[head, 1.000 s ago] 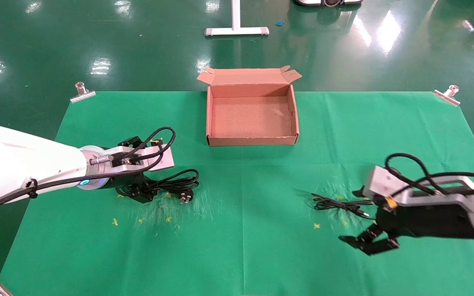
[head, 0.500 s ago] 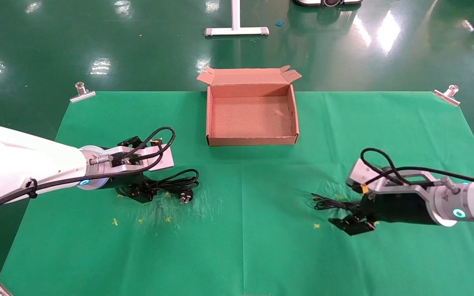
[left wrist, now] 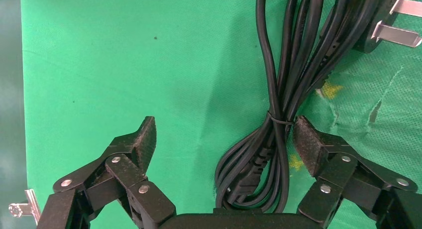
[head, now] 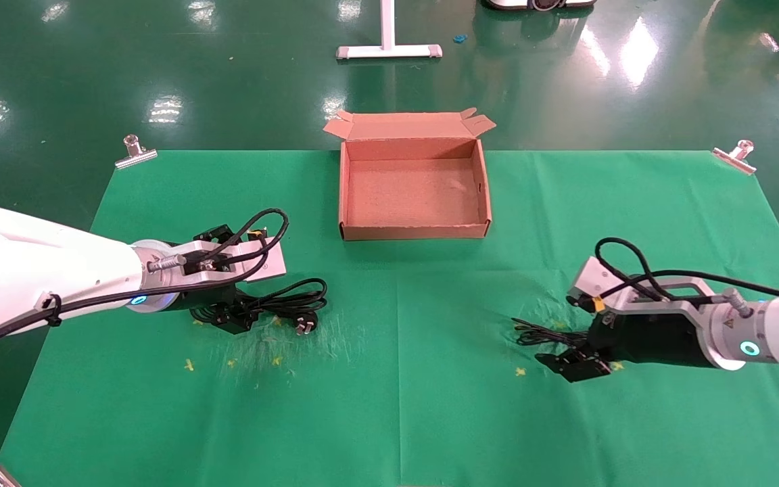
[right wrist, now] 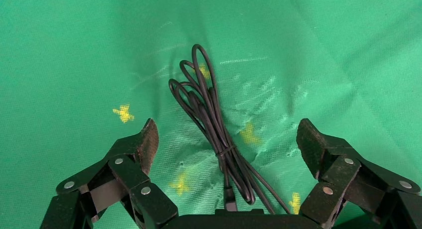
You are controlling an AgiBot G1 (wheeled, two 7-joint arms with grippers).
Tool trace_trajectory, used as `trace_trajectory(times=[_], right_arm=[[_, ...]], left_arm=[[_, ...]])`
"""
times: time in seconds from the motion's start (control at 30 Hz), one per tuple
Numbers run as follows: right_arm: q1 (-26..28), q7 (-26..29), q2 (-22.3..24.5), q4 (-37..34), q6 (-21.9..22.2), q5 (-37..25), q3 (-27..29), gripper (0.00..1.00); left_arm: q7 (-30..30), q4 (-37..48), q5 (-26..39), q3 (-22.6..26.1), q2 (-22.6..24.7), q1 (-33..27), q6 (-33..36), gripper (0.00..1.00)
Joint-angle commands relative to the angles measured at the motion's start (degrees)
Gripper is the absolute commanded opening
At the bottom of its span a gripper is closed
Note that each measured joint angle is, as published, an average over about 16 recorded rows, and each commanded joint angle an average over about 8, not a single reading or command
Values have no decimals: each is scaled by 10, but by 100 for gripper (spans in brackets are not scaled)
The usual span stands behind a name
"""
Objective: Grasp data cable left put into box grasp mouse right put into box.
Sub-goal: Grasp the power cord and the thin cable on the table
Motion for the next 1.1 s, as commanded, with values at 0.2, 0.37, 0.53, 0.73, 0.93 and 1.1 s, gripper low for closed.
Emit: trace_trajectory(times=[0.2,0.37,0.53,0.73,0.93,1.1], right_arm=[[0,1,1,3,-2,2,0,0],[0,2,2,4,-3,2,0,0],[0,3,2,5,-3,3,0,0],[0,3,2,5,-4,3,0,0],[0,3,2,6,-4,3,0,0],[0,3,3,6,-4,3,0,0]], left_arm=[[0,0,0,0,0,0,0,0],[0,0,0,0,0,0,0,0],[0,0,0,0,0,0,0,0],[0,0,0,0,0,0,0,0],[0,0,0,0,0,0,0,0],[1,5,-1,0,1,-1,-1,0]])
